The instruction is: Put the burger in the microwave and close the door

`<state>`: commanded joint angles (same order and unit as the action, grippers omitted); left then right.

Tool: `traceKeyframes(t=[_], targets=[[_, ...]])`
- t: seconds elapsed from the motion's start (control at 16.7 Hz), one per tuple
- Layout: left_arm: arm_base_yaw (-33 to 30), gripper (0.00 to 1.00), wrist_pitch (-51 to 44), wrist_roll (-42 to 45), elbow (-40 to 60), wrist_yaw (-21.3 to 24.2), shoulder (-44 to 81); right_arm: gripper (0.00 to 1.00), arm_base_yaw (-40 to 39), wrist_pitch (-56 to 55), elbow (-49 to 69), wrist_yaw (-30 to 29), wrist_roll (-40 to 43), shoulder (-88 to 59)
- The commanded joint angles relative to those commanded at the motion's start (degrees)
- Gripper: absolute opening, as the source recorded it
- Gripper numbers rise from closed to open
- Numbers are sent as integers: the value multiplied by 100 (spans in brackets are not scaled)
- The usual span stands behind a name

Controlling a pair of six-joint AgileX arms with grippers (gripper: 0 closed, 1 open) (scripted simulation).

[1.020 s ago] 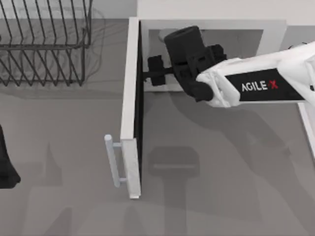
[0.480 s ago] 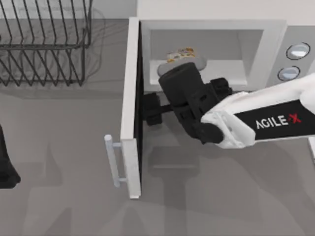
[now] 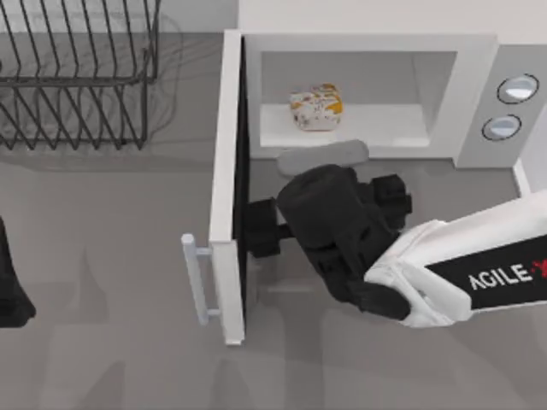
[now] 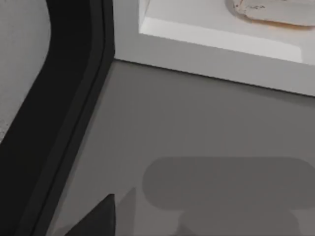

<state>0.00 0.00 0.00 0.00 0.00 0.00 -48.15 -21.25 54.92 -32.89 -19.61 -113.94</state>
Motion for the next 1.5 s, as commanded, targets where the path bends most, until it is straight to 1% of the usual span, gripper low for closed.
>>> traceKeyframes(t=[0.3, 0.66, 1.02, 1.5], targets=[[0, 100, 0, 0, 0, 0, 0, 100, -143, -201, -398, -100, -106, -151], [0, 100, 0, 0, 0, 0, 0, 100, -97, -214, -347, -112, -114, -94], [0, 100, 0, 0, 0, 0, 0, 100, -127, -128, 80, -224, -423, 698], [0, 100, 0, 0, 0, 0, 0, 100, -107, 647, 570, -424, -935, 1642]])
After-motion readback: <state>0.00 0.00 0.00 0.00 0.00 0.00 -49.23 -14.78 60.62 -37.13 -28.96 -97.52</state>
